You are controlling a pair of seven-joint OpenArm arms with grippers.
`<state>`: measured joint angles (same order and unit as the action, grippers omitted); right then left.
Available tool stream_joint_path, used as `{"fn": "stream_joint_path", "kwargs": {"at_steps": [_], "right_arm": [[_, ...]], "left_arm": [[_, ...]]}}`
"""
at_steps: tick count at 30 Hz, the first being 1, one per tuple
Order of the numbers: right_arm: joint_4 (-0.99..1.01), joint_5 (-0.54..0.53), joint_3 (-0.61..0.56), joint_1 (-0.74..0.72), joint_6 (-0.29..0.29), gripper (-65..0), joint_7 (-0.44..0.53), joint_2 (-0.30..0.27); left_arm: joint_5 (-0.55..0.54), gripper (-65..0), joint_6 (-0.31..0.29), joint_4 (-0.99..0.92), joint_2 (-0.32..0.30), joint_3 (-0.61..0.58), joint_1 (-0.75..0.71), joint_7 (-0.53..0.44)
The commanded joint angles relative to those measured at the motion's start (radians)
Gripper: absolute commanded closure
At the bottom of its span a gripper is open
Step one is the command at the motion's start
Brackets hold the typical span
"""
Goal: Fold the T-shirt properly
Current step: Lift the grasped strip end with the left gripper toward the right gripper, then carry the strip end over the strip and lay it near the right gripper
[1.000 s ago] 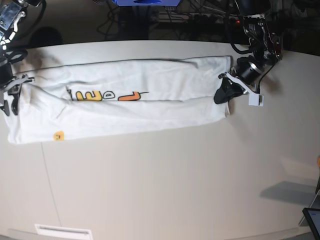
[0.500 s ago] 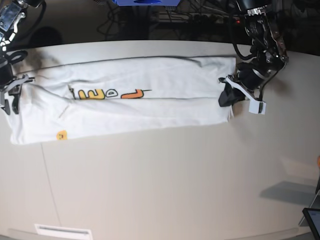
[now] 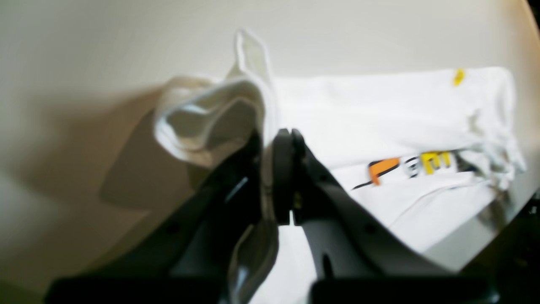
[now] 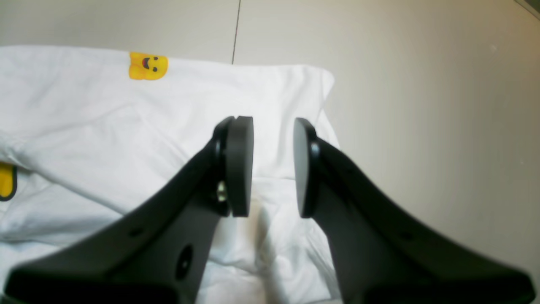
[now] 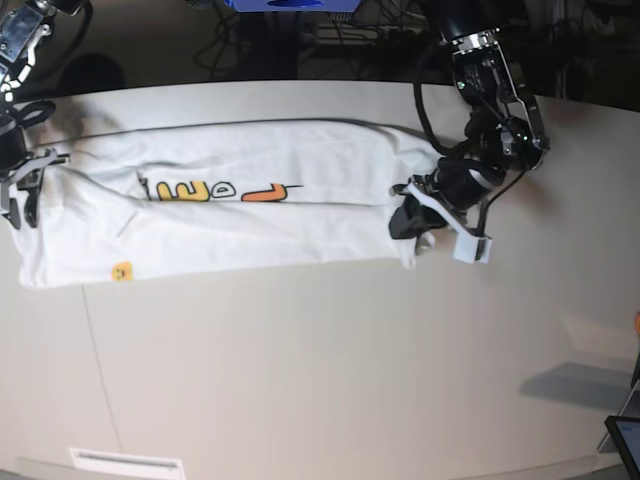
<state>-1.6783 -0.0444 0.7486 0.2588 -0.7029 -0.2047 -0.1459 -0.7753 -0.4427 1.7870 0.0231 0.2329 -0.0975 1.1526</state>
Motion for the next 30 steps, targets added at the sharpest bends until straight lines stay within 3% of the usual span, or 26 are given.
{"fn": "stream_joint_path", "kwargs": {"at_steps": [1,9,13,20,22,25,30], "right_arm": [[-0.018,-0.018,0.009,-0.002,0.005,-16.0,0.029,-0.016],[-0.018,-0.016,0.01,0.0,0.005,-16.0,0.027,-0.016],[-0.015,-0.015,0.01,0.0,0.005,-16.0,0.027,-0.016],[-0.012,-0.015,0.004,0.0,0.005,-16.0,0.027,-0.016],[-0.012,-0.015,0.004,0.0,0.005,-16.0,0.027,-0.016],[-0.012,-0.015,0.002,0.0,0.005,-16.0,0.027,-0.016],[-0.012,-0.015,0.002,0.0,0.005,-16.0,0.027,-0.016]], "left_arm": [[-0.026,0.0,0.006,0.02,0.011,-0.033,0.014,-0.021],[-0.022,0.0,0.038,0.015,0.131,-0.102,0.034,-0.023],[-0.026,0.0,0.084,0.014,0.134,-0.134,0.034,-0.024],[-0.028,0.0,0.086,0.014,0.134,-0.234,0.031,-0.036],[-0.029,0.0,0.091,0.014,0.134,-0.27,0.029,-0.082],[-0.031,0.0,0.146,-0.013,0.134,-0.34,0.028,-0.147],[-0.152,0.0,0.153,-0.158,0.134,-0.421,0.071,-0.233]]}}
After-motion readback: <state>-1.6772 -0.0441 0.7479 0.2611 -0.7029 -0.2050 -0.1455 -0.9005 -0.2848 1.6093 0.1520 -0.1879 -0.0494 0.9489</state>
